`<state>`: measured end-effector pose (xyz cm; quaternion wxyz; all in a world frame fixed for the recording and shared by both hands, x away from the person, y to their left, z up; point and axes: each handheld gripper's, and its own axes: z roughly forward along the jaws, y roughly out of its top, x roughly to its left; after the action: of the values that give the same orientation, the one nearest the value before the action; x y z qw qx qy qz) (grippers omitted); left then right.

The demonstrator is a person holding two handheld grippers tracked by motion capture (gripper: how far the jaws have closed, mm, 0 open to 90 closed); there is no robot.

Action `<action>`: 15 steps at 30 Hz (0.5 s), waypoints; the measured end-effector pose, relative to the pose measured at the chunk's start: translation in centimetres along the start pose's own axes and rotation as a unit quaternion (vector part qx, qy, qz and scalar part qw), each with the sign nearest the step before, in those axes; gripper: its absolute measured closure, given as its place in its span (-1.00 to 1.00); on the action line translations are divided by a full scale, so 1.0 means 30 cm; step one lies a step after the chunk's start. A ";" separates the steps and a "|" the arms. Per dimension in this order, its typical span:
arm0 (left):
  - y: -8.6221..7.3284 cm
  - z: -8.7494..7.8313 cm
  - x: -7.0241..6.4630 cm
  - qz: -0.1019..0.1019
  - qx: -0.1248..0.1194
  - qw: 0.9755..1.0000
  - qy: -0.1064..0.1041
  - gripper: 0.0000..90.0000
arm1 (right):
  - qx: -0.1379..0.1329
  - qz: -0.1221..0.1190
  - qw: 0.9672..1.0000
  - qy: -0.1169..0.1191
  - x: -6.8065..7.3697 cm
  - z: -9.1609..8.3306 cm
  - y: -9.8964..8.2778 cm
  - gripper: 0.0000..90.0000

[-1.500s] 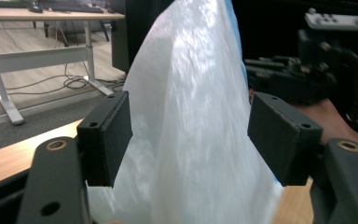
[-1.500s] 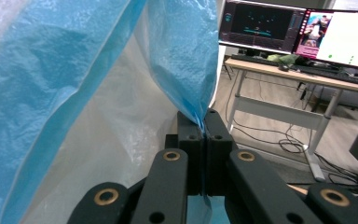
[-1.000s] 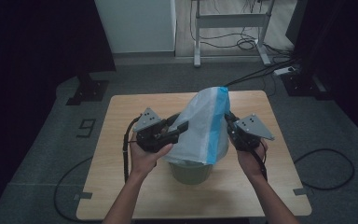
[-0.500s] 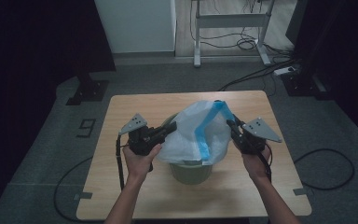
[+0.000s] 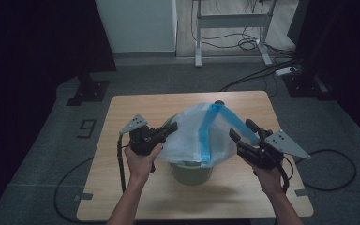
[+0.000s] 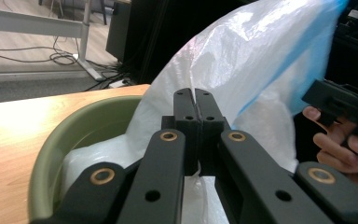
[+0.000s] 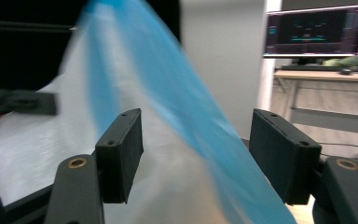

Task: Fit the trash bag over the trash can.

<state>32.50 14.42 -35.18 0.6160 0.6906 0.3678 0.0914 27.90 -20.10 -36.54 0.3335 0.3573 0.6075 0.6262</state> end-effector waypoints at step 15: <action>0.009 0.023 -0.018 0.004 0.007 1.000 0.004 0.99 | -0.008 -0.004 1.000 -0.015 0.049 -0.012 -0.006 -0.10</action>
<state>32.61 13.54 -34.91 0.6091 0.6962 0.3681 0.0938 26.83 -19.04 -36.66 0.3479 0.3614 0.5993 0.6239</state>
